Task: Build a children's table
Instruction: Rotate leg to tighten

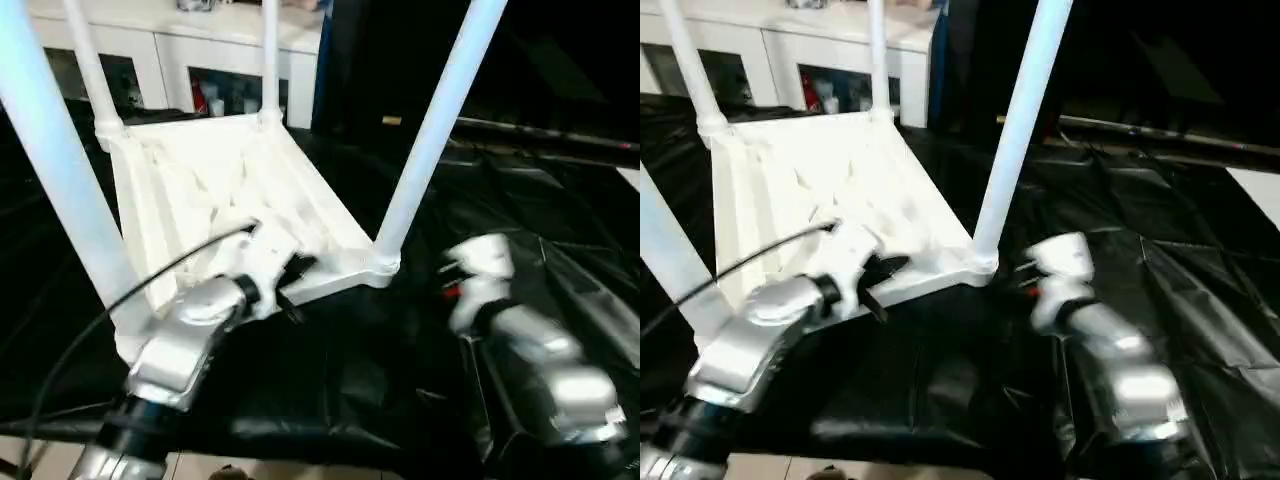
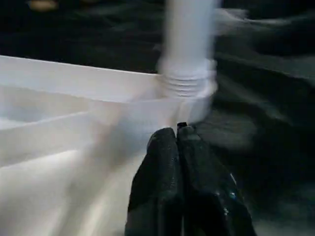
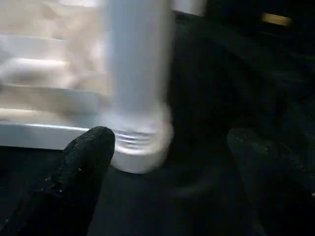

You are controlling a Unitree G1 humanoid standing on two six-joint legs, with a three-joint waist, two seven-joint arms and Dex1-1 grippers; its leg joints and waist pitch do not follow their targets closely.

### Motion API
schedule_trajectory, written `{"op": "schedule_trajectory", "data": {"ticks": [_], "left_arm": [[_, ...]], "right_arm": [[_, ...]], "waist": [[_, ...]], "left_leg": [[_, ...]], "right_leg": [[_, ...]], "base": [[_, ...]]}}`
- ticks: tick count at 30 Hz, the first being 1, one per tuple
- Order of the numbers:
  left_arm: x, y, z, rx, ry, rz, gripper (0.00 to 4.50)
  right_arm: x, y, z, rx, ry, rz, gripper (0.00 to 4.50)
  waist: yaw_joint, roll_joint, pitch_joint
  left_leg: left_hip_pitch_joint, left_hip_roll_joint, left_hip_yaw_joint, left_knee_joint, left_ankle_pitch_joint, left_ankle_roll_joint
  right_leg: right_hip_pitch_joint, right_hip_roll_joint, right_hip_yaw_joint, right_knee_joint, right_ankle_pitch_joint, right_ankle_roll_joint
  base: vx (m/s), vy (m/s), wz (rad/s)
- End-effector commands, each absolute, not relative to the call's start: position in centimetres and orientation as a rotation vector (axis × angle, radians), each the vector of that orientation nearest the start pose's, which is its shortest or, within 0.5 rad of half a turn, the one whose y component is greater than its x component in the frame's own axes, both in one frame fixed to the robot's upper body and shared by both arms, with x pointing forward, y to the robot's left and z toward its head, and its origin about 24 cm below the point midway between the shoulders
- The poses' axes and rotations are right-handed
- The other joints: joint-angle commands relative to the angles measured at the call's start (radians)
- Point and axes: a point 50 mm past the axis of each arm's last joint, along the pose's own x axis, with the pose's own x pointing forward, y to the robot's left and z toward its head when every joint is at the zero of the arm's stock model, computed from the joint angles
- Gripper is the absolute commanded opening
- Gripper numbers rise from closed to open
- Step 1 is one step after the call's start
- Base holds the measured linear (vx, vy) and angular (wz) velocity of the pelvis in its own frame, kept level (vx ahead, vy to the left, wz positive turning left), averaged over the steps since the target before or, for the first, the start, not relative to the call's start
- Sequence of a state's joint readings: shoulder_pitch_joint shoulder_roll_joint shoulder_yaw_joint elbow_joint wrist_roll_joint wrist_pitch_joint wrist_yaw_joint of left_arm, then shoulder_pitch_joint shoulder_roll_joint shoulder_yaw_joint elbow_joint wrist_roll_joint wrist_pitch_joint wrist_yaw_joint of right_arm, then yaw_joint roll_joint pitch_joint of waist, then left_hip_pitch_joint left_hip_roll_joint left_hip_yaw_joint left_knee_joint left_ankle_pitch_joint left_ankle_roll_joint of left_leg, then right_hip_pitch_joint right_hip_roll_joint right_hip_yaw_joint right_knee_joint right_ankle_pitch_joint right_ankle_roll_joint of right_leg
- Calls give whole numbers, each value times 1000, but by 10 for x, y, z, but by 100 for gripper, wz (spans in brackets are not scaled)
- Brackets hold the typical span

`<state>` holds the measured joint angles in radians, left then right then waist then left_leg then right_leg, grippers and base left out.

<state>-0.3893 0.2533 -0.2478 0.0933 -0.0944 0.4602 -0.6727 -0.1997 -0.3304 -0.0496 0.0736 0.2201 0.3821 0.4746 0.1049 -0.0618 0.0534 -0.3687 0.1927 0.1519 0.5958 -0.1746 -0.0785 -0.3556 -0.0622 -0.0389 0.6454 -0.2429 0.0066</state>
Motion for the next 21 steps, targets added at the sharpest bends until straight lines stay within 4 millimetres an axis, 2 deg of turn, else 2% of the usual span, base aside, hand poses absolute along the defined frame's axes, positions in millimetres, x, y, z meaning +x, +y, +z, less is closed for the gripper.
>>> {"op": "schedule_trajectory", "data": {"ticks": [1,2,3,4,5,6,7,9,10,11,12,16,17,19,21], "left_arm": [[301,86,71,207,320,-967,51],[311,79,67,280,345,-972,59],[313,78,67,291,350,-973,59],[318,75,66,323,359,-976,72],[320,73,66,330,360,-979,80],[324,71,68,335,368,-971,85],[324,71,68,335,369,-971,85],[338,63,73,368,410,-961,116],[338,63,73,368,410,-961,122],[343,62,72,394,433,-952,127],[343,62,72,394,433,-952,135],[347,58,71,402,462,-971,135],[348,57,71,403,468,-969,135],[350,56,70,403,480,-978,135],[349,55,70,384,487,-992,135]], "right_arm": [[287,-203,59,-60,260,399,416],[286,-207,62,-91,262,419,416],[286,-208,62,-97,263,424,416],[285,-210,63,-115,266,438,416],[285,-211,63,-119,267,443,416],[283,-212,64,-127,274,463,416],[283,-212,64,-127,274,464,416],[274,-215,64,-166,323,564,416],[274,-215,64,-166,323,564,416],[271,-215,64,-181,339,591,416],[271,-215,64,-181,339,591,416],[268,-218,65,-199,356,614,416],[266,-218,66,-199,359,624,416],[262,-219,69,-200,368,657,416],[260,-218,70,-198,374,675,416]], "waist": [[0,9,-56],[2,5,-63],[4,6,-68],[5,11,-68],[6,7,-68],[6,14,-67],[6,11,-68],[6,16,-68],[6,12,-65],[11,24,-66],[10,15,-65],[10,23,-64],[9,21,-64],[13,28,-64],[15,28,-63]], "left_leg": [[10,27,0,-77,-172,-28],[7,28,0,-73,-124,-18],[8,24,1,-66,-88,-4],[7,24,1,-65,-74,4],[5,25,1,-64,-65,14],[2,25,1,-64,-67,21],[3,25,1,-63,-70,23],[5,25,2,-61,-86,35],[4,25,3,-62,-95,38],[6,29,0,-63,-110,37],[5,30,1,-62,-118,40],[3,29,-1,-63,-119,44],[3,28,0,-62,-120,49],[4,30,-1,-62,-125,53],[5,33,-2,-63,-136,55]], "right_leg": [[20,-70,43,-92,-96,-147],[27,-69,42,-83,-14,-154],[27,-63,42,-78,60,-154],[27,-63,42,-76,95,-158],[30,-65,40,-73,130,-167],[32,-66,39,-72,140,-179],[33,-66,39,-73,143,-183],[35,-67,39,-75,139,-201],[35,-66,39,-80,124,-199],[35,-72,40,-78,106,-207],[36,-70,39,-81,93,-207],[38,-72,39,-83,70,-223],[37,-71,38,-84,67,-227],[37,-73,39,-85,62,-231],[35,-74,39,-86,56,-238]], "base": [[0,0,0],[0,0,0],[0,0,0],[0,0,0],[0,0,0],[0,0,0],[0,0,0],[0,0,0],[0,0,0],[0,0,0],[0,0,0],[0,0,0],[0,0,0],[0,0,0],[0,0,0]]}}
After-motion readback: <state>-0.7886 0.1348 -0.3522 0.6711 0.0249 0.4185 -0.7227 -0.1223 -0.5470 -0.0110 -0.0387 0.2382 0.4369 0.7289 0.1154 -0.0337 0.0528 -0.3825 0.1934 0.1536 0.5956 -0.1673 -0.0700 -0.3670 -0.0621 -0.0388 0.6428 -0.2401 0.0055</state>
